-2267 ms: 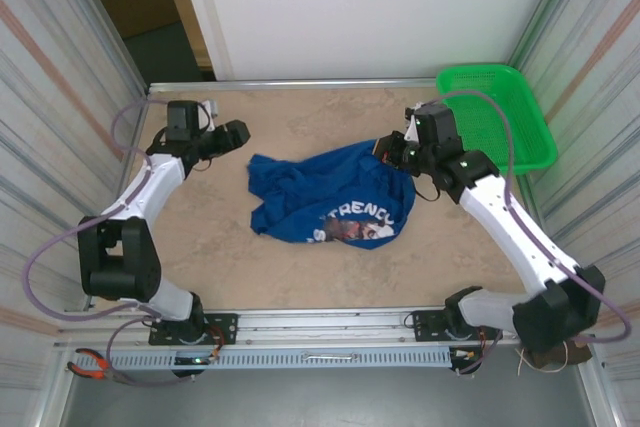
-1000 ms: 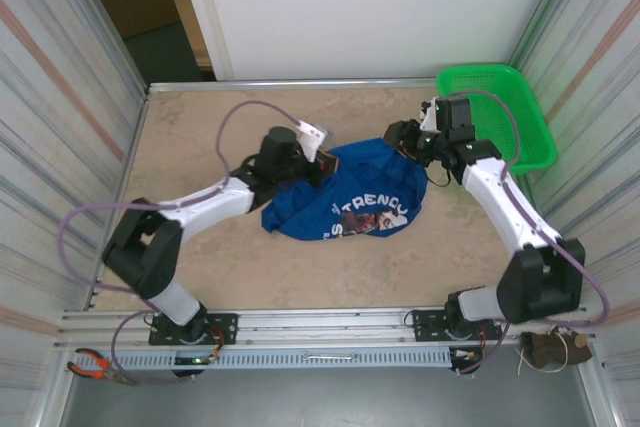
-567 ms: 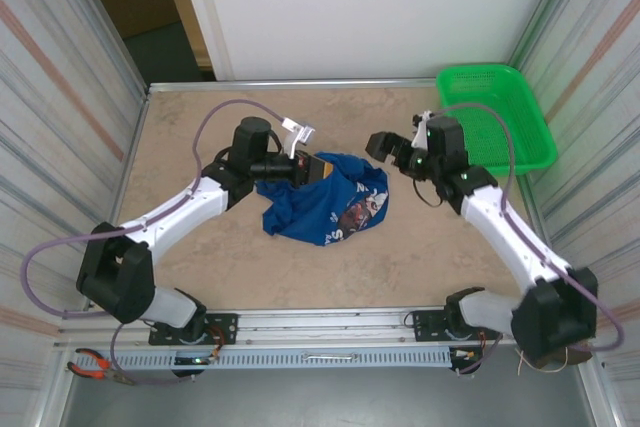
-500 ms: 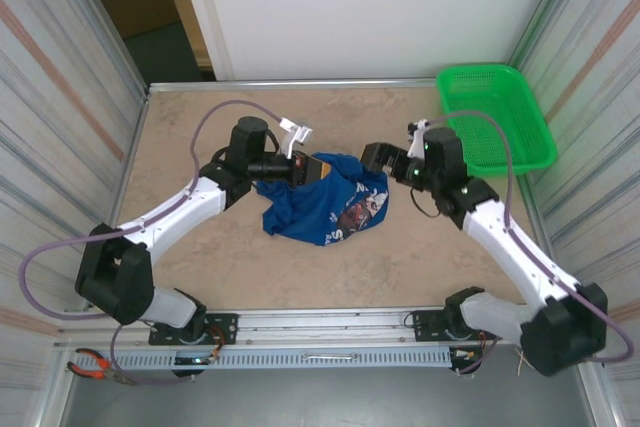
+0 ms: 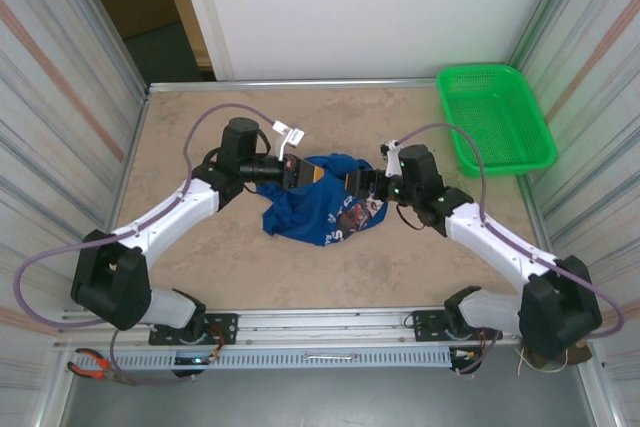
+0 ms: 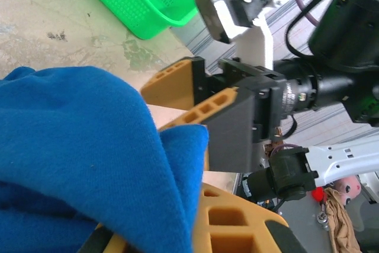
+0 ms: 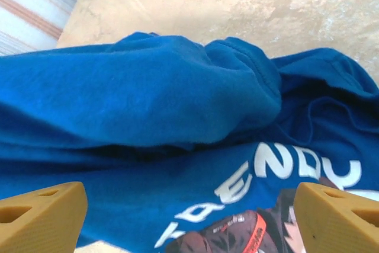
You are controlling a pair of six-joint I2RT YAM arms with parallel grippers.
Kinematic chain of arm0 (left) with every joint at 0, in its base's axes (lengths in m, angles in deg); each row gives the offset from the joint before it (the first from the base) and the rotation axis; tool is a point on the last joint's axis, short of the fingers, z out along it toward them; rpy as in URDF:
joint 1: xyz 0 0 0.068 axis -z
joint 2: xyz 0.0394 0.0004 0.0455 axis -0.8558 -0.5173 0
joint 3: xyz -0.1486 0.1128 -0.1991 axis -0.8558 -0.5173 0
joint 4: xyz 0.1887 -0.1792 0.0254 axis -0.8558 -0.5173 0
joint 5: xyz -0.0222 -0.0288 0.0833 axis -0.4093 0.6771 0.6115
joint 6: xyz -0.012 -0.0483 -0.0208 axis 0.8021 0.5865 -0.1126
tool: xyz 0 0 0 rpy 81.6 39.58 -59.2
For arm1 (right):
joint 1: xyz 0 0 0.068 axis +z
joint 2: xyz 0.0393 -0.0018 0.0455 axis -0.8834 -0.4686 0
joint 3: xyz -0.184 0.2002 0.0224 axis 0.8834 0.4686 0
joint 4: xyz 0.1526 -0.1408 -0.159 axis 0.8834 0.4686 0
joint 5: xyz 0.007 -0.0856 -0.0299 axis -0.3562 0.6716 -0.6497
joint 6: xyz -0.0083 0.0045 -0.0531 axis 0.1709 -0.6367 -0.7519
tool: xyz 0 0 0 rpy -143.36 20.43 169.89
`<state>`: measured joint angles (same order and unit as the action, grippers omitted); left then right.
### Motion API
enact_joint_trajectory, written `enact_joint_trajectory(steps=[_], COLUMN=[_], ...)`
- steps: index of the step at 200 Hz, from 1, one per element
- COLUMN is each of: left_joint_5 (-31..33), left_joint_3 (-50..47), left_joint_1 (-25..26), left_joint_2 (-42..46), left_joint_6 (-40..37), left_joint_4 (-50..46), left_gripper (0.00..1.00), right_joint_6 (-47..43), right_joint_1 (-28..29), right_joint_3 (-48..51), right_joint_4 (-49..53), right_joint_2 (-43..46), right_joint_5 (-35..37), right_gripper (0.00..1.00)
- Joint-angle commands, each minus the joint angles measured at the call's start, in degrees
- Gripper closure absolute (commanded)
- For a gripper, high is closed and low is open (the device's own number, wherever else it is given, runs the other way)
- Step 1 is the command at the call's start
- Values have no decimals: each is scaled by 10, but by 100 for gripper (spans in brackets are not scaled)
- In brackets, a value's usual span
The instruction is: Fold the inside-out t-shirt
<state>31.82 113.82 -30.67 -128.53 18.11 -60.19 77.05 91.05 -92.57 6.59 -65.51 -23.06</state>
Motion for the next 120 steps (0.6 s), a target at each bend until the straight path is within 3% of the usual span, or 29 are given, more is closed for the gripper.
enact_joint_trajectory(steps=[1,8,22,45,63,87,106,120], left_joint_5=[-29,-30,-30,-15,17,76,94,104], left_joint_3=[-5,-8,-14,-30,-55,-94,-120,-122], left_joint_1=[-1,-1,-1,-2,-3,-11,-23,-28], left_joint_2=[31,34,39,50,62,74,75,70], left_joint_6=[6,7,7,-5,-14,-24,-28,-41], left_joint_4=[2,2,1,-14,-17,-12,4,-6], left_gripper=[100,100,100,100,100,89,89,74], right_joint_6=[-32,-37,-38,-41,-43,-38,-37,-34], right_joint_1=[3,4,-2,-11,-11,-10,-10,-9], right_joint_3=[-55,-69,-99,-140,-148,-151,-152,-154], right_joint_4=[-34,-35,-38,-25,-8,14,28,34], right_joint_2=[-49,-69,-106,-132,-108,-59,-28,-15], right_joint_5=[-24,-29,-54,-102,-111,-122,-119,-120], right_gripper=[17,22,43,100,100,100,100,100])
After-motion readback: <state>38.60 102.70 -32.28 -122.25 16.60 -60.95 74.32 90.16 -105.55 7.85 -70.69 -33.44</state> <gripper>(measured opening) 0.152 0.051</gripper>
